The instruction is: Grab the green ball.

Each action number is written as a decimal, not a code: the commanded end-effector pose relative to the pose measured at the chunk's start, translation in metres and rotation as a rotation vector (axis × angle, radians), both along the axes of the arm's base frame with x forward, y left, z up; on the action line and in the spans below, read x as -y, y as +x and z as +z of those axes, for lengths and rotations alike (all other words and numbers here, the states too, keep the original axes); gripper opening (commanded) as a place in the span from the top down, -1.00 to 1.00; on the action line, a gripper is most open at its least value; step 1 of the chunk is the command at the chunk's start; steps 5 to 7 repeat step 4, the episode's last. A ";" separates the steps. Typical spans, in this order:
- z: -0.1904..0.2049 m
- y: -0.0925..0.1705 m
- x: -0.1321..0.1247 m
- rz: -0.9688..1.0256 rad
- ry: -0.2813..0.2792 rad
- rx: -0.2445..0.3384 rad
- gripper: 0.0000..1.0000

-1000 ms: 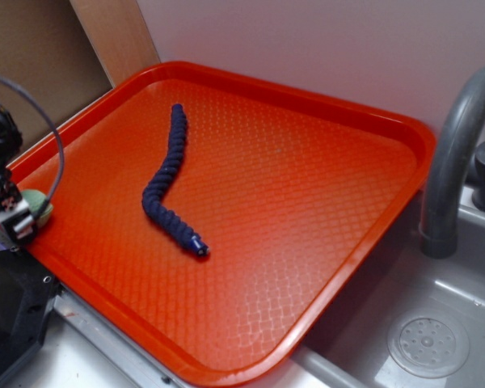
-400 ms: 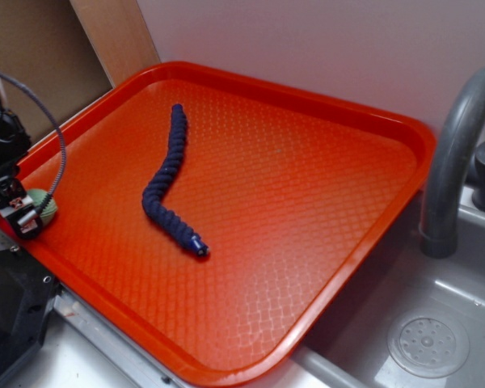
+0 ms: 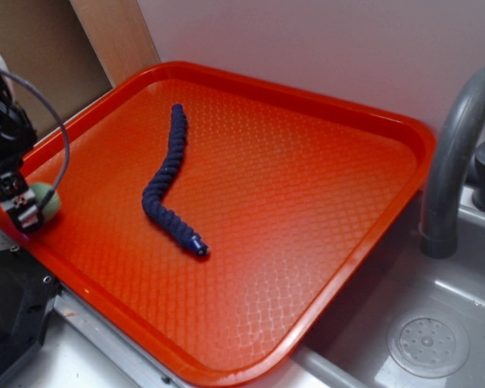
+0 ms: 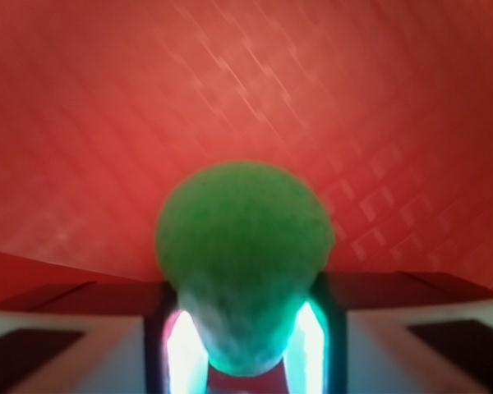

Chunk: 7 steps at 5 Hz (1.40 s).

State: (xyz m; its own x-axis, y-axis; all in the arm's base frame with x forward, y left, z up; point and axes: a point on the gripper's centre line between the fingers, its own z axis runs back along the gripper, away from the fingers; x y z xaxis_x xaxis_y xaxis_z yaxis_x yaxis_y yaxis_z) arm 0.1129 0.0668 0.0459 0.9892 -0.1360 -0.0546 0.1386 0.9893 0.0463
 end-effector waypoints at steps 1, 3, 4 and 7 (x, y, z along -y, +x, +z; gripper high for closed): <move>0.106 0.060 0.038 0.069 -0.040 0.217 1.00; 0.208 0.094 0.068 0.120 -0.087 0.243 1.00; 0.187 0.092 0.066 0.119 -0.045 0.225 1.00; 0.187 0.092 0.066 0.119 -0.045 0.225 1.00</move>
